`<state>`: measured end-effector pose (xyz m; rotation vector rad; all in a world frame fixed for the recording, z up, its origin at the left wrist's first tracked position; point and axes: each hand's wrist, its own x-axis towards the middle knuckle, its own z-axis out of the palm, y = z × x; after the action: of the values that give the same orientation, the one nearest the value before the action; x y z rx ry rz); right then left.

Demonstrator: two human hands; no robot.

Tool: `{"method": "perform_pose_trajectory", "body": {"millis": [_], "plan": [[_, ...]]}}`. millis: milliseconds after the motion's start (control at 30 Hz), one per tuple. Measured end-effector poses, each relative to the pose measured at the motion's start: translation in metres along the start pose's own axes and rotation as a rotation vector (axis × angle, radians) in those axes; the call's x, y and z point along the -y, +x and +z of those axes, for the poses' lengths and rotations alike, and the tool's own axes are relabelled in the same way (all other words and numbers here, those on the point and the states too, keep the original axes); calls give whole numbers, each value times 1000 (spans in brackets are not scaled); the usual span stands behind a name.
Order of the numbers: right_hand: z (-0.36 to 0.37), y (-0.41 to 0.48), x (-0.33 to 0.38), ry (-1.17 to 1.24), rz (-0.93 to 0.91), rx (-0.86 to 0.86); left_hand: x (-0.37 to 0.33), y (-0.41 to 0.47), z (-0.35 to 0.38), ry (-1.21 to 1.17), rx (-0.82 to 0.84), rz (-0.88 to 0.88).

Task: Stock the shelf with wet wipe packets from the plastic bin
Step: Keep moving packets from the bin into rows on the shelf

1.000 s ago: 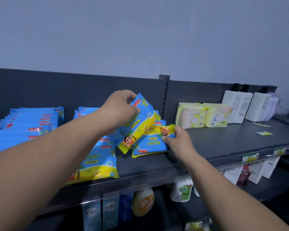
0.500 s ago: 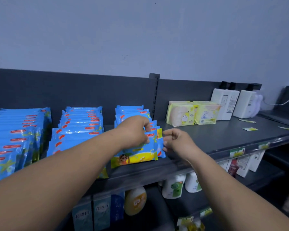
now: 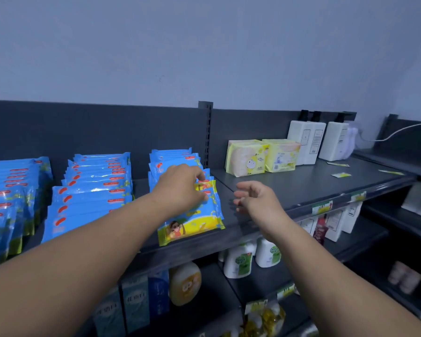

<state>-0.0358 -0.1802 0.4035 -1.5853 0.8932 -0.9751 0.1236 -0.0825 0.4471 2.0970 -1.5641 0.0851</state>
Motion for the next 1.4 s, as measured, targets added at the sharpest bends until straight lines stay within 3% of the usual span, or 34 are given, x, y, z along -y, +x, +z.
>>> {"method": "perform_pose_trajectory", "body": {"millis": [300, 533, 933, 1400], "plan": [[-29, -44, -5, -793, -288, -29, -33, -32, 12, 74, -1, 151], [-74, -96, -16, -1151, -317, -13, -70, -71, 41, 201, 39, 304], [-130, -181, -125, -1169, -100, 58, -97, -147, 145, 177, 306, 291], [-111, -264, -279, -1040, 294, 200, -39, -217, 292, 108, 658, 204]]}}
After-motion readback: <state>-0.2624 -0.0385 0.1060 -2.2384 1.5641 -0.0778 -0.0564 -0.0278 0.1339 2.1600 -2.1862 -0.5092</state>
